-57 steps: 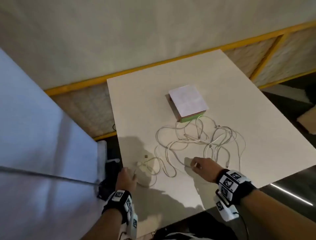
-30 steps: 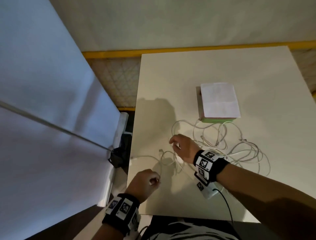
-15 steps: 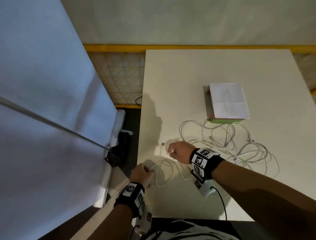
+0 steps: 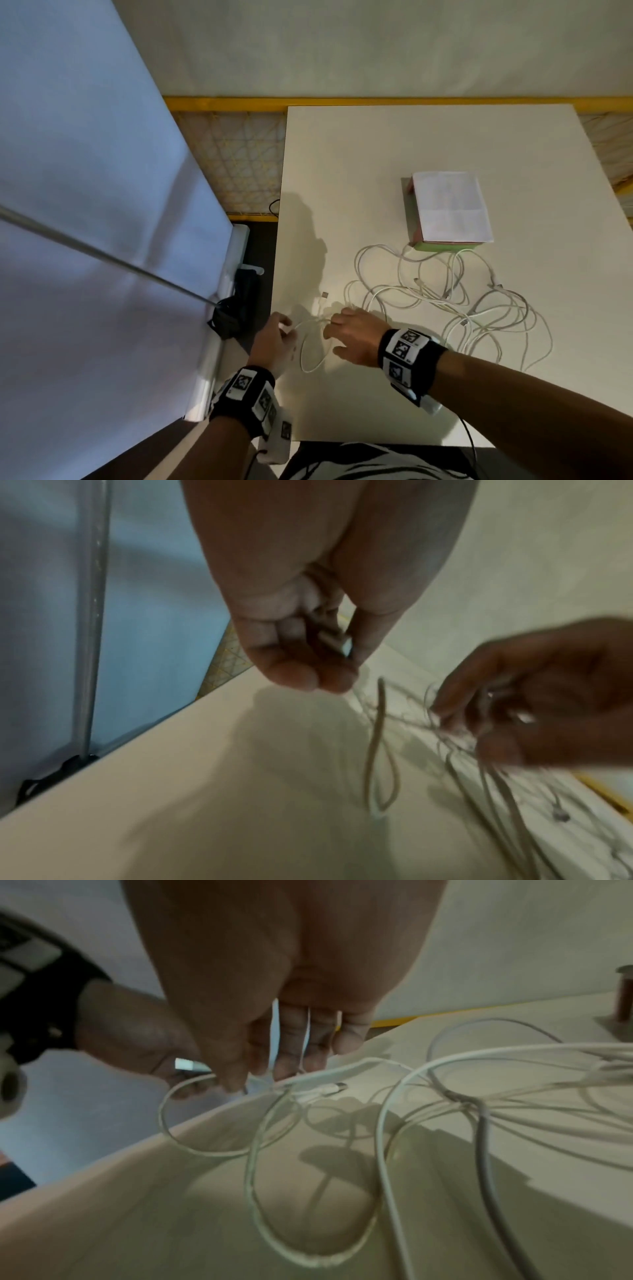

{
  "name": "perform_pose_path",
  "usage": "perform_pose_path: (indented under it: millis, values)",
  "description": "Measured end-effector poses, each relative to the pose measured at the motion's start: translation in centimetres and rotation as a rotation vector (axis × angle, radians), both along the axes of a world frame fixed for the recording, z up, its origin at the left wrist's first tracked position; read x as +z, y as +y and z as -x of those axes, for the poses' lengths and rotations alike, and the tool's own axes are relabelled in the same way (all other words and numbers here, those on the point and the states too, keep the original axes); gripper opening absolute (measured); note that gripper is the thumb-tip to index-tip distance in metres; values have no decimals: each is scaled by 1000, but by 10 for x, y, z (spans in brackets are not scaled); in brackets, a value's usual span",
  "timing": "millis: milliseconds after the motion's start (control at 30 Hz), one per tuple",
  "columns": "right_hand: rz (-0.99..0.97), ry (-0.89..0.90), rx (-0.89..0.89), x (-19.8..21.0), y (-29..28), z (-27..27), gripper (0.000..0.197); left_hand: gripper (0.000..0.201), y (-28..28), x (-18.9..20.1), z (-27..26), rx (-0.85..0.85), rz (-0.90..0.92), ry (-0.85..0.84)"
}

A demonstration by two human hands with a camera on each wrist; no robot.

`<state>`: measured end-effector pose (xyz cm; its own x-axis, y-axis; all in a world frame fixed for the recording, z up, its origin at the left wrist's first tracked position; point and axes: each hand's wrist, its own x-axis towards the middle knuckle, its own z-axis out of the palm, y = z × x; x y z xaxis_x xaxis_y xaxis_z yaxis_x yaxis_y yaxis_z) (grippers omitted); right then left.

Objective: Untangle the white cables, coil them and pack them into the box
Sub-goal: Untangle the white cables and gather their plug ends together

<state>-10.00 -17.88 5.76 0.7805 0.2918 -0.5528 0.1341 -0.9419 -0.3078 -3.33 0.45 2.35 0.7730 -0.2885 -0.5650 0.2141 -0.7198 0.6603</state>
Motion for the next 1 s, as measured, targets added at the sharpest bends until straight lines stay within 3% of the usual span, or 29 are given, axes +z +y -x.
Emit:
perform_pose_path:
  millis: [233,333,400,433,533,600,733,800,900,1000]
  values:
    - [152,12,-15,-2,-12,7,31,17,-9,41,-5,232,347,180]
    - [14,-33,-187,11,-28,20,33,21,-7,58,-7,296,575,301]
    - [-139,-57,-365,24,-45,34,31,38,-4,64,-11,298,682,339]
    - [-214,-80,-457,30,-53,42,27,41,-3,66,-12,275,661,290]
    - [-441,-85,-647,41,-78,64,16,10,-6,71,-12,156,389,-67]
    - [-538,-46,-729,48,-89,73,27,11,-11,68,-13,71,243,-252]
    - [-684,-57,-853,57,-100,80,26,13,-29,65,-9,-74,-3,-454]
    - [-794,-87,-909,58,-100,80,23,20,-45,68,-1,-60,13,-426]
    - [-932,-125,-977,61,-94,77,15,30,-73,71,10,-25,98,-220]
    - [-1012,-178,-1006,61,-84,71,23,27,-99,77,20,101,274,18]
